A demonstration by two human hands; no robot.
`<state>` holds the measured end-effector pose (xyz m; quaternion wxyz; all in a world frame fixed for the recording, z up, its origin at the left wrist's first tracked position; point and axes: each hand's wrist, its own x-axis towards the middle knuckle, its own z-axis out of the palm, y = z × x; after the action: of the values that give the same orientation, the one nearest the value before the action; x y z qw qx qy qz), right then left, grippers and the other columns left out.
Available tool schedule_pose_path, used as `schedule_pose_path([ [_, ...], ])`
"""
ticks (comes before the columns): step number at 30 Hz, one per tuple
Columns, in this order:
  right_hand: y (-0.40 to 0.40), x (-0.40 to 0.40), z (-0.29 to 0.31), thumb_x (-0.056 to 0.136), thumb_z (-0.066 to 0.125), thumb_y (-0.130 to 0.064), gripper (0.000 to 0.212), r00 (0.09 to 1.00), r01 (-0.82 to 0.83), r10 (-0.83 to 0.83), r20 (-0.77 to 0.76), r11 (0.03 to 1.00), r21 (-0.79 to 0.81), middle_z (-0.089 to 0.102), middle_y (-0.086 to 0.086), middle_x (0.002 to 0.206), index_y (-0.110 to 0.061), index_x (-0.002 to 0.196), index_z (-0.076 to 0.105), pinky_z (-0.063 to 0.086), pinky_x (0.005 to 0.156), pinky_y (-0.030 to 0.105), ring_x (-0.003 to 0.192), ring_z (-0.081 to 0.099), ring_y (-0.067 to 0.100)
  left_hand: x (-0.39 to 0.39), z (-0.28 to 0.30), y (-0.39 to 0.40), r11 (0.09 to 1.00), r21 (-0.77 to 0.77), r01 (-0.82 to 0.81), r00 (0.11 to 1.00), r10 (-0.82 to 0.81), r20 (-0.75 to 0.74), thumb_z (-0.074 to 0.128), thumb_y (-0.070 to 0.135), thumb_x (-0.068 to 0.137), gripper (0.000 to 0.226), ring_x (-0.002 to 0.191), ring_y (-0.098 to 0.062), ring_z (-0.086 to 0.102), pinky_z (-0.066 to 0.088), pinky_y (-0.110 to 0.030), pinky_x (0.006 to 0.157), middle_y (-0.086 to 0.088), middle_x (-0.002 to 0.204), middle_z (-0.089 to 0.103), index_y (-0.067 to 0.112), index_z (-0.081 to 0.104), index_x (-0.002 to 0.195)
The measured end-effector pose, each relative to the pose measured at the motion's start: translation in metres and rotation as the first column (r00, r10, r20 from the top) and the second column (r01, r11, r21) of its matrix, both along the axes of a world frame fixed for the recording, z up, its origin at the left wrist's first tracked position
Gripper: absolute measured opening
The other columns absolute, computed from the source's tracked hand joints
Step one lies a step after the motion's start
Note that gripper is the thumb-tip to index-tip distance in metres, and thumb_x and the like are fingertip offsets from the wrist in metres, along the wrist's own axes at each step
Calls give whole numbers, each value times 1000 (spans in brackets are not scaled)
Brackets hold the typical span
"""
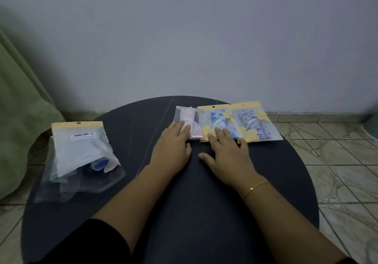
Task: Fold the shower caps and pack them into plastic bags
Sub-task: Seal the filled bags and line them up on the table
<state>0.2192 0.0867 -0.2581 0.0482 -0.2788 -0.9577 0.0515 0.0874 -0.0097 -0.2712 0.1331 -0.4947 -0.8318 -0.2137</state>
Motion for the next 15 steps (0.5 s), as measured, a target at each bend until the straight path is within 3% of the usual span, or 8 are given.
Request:
schedule_pose_path([
  [2, -5, 2, 2, 95, 28, -58, 67, 1000, -10, 10, 5, 1000, 0, -4, -2, 159, -25, 150, 9, 0, 116, 50, 145, -9, 15, 3, -1, -3, 1000, -6, -20, 1000, 20, -4, 58, 10, 80, 41, 119, -31, 47, 43, -41, 95, -11, 128, 53, 4, 56, 121],
  [6, -21, 6, 3, 95, 31, -56, 68, 999, -31, 31, 15, 999, -13, -3, -2, 159, -25, 151, 7, 0, 114, 50, 145, -8, 15, 15, -2, -21, 996, -56, -64, 997, 62, -47, 60, 13, 82, 48, 132, -35, 40, 31, -44, 108, -14, 136, 51, 6, 53, 129],
  [11, -49, 14, 6, 95, 34, -54, 67, 994, -99, 100, 32, 994, -44, -4, -2, 159, -24, 150, 10, -1, 114, 50, 145, -9, 13, 34, 10, -61, 949, -273, -157, 983, 125, -132, 40, 34, 96, 59, 145, -28, 6, 2, -38, 117, -6, 158, 12, 19, 21, 149],
  [15, -78, 21, 7, 97, 31, -49, 63, 978, -197, 200, 52, 979, -53, -3, -3, 159, -24, 150, 9, 0, 115, 49, 145, -9, 12, 52, 17, -98, 891, -362, -274, 961, 237, -144, 34, 42, 96, 60, 145, -31, 3, -1, -42, 117, -12, 158, 7, 21, 15, 150],
])
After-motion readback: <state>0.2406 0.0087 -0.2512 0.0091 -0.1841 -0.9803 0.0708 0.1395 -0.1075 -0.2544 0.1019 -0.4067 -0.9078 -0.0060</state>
